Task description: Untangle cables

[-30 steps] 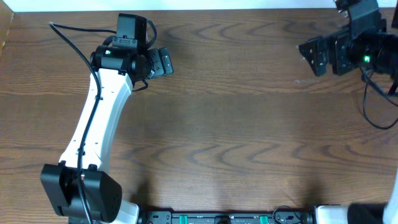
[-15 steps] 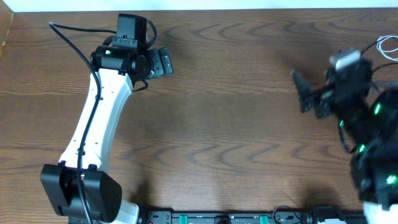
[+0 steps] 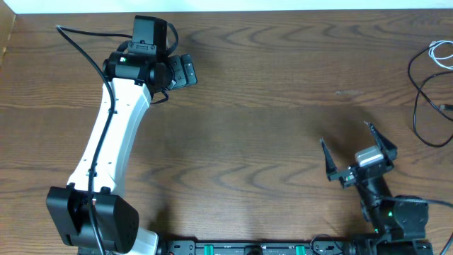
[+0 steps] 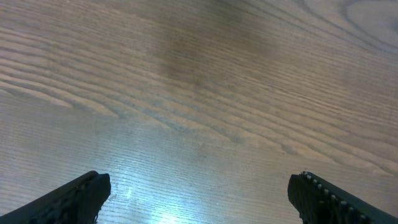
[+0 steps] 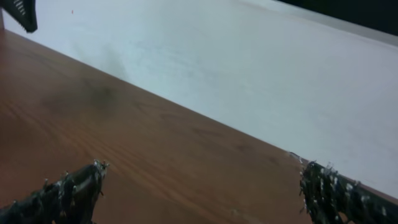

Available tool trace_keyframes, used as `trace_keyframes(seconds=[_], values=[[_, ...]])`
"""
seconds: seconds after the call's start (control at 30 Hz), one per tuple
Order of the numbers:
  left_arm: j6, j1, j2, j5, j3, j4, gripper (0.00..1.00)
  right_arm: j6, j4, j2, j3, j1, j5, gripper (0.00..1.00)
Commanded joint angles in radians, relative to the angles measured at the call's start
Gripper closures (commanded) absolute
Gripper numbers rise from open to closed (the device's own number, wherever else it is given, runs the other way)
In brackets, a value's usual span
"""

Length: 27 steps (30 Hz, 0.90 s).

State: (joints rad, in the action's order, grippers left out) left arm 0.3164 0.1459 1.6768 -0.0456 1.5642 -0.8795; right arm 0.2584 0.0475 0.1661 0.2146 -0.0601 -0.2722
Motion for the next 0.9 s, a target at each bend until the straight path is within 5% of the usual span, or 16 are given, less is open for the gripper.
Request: trace_keyframes(seconds=[0.0, 0.27, 0.87], values=[[-0.008, -0.001, 0.003, 0.009, -0.003, -0.002, 0.03, 0.008, -0.014, -0.073, -0.07, 0.011, 0.004, 0.01], [-0.008, -0.001, 0.003, 0.009, -0.003, -0.002, 0.03, 0.008, -0.039, -0.162, -0.209, 0.011, 0.004, 0.01], [-0.008, -0.001, 0.003, 0.009, -0.003, -0.002, 0.03, 0.008, 0.005, -0.161, -0.209, 0.004, 0.005, 0.01]])
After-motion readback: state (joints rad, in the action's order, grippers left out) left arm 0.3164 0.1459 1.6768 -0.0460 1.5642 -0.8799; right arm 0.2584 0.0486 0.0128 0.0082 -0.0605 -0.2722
